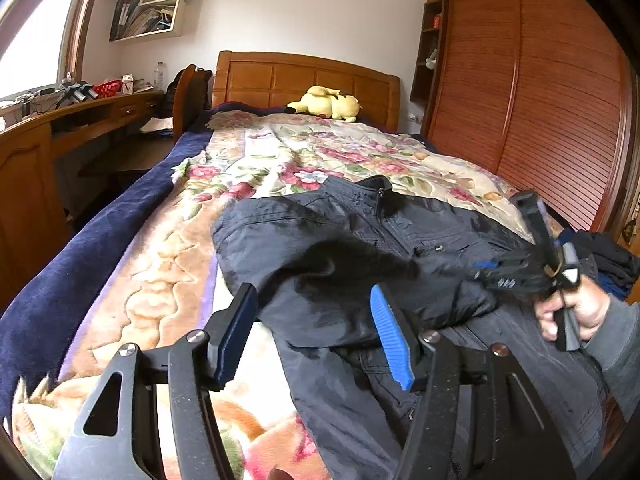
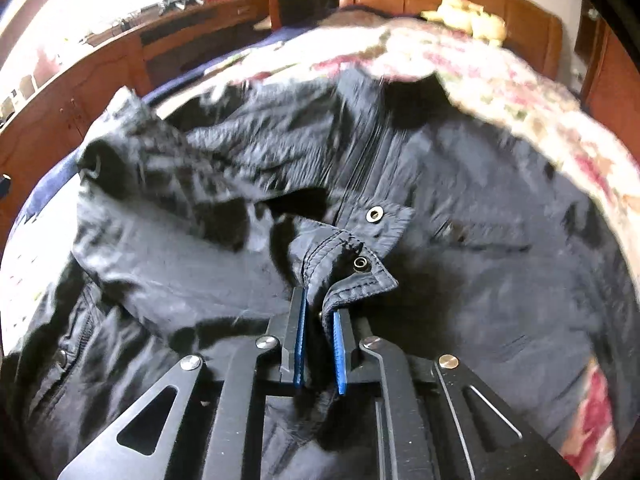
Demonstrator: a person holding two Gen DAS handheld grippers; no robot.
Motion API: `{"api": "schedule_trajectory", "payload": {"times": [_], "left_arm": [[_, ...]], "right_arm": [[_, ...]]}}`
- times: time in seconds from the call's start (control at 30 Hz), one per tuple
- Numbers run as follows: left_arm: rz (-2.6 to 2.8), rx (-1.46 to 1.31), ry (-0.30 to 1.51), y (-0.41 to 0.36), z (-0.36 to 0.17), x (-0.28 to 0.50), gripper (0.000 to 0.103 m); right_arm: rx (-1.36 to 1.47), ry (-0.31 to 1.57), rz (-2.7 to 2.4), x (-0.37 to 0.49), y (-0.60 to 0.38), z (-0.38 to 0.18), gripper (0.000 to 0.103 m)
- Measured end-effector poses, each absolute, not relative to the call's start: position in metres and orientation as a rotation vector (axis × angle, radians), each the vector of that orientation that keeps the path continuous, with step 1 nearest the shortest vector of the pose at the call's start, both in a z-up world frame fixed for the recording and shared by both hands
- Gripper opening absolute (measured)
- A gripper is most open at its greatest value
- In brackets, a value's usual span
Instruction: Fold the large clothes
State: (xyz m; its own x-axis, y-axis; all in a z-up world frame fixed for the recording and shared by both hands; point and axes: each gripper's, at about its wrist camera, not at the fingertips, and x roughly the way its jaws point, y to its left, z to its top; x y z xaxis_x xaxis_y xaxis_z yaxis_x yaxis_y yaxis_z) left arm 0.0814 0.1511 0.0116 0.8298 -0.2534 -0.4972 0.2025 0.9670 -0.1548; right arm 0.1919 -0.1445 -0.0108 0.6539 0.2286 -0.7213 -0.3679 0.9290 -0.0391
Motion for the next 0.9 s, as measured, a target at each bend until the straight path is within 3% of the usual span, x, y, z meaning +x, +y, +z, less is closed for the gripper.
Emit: {"api": "schedule_trajectory", "payload": {"times": [0.37, 0.9], "left_arm": [[-0.248, -0.095, 0.540, 0.150, 0.011, 0.081, 0.062], [-0.272, -0.078, 0.544, 0.141, 0.011, 0.082, 0.064]], "right_arm": [[-0.129, 0.623, 0.170, 0.180, -0.201, 0.051, 0.010], [-0.112, 0.649, -0.083, 0.203, -0.232, 0.031, 0.010]]}}
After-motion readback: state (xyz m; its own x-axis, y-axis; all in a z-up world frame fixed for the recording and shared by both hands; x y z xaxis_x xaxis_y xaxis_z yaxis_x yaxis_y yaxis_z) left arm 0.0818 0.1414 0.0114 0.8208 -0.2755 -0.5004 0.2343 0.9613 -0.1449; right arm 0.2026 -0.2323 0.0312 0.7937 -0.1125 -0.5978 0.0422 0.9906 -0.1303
